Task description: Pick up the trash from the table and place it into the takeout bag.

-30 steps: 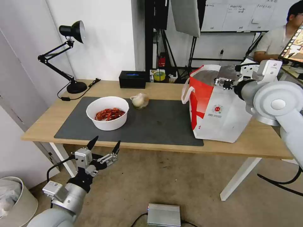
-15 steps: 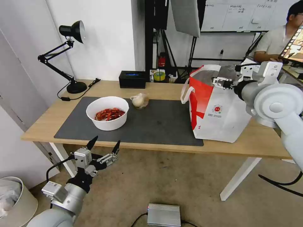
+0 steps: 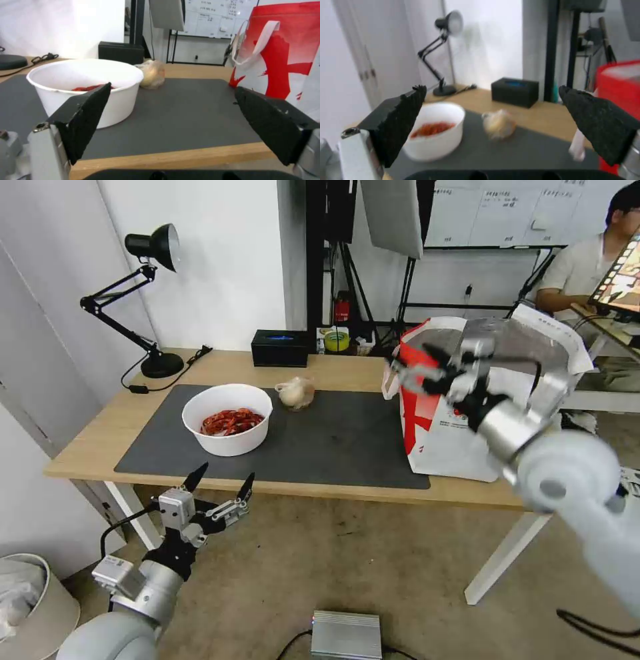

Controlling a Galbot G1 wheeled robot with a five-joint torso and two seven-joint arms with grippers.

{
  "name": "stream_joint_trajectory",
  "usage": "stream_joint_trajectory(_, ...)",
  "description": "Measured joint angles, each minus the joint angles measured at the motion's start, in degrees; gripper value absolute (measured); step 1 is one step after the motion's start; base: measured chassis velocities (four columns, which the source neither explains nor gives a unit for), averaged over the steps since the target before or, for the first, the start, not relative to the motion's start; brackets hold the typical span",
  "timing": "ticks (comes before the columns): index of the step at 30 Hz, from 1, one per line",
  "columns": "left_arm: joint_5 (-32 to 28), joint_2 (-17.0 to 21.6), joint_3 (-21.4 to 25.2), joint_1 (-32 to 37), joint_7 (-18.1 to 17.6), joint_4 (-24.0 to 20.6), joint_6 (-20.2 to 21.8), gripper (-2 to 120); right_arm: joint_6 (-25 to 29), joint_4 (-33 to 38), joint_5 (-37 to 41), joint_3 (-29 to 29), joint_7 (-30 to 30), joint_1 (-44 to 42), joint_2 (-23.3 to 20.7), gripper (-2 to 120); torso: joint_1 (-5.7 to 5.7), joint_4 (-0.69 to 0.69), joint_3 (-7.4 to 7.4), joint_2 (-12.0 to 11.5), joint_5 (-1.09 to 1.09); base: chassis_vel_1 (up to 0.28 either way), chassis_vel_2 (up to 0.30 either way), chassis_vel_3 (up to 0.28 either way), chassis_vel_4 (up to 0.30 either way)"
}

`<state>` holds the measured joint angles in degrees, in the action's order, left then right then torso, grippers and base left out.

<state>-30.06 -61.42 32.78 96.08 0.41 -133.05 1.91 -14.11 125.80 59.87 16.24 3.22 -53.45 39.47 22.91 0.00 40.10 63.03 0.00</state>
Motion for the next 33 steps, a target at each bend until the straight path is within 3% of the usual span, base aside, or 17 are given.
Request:
stream_joint_trajectory(12,1.85,-1.48,0.80,1.25,0.35,0.27,-1.52,100,2.47,1.82,-13.55,-1.08,-0.51,-12.48,2.85,100,0.00,0.01,0.00,0.00,0.00,0.000,0.000,0.000,0.000)
stream_joint_trajectory(19,2.17,-1.62,0.61,1.30,0.41,1.07,-2.22,100,8.05,1.81,-20.57,-1.19,2.53,-21.30,5.01,100,0.00,0.00,0.00,0.00,0.00,0.000,0.000,0.000,0.000)
stream_joint_trajectory(27,2.71,-1.63,0.29,1.26,0.56,2.09,-2.91,100,15.99,1.20,-27.55,-2.46,10.07,-28.60,7.56,100,0.01,0.00,0.00,0.00,0.00,0.000,0.000,0.000,0.000)
stream_joint_trajectory(33,3.28,-1.63,-0.16,1.28,0.74,2.85,-3.34,100,20.22,-0.71,-29.98,-2.75,10.57,-31.55,8.54,100,0.01,0.00,0.00,0.00,0.00,0.000,0.000,0.000,0.000)
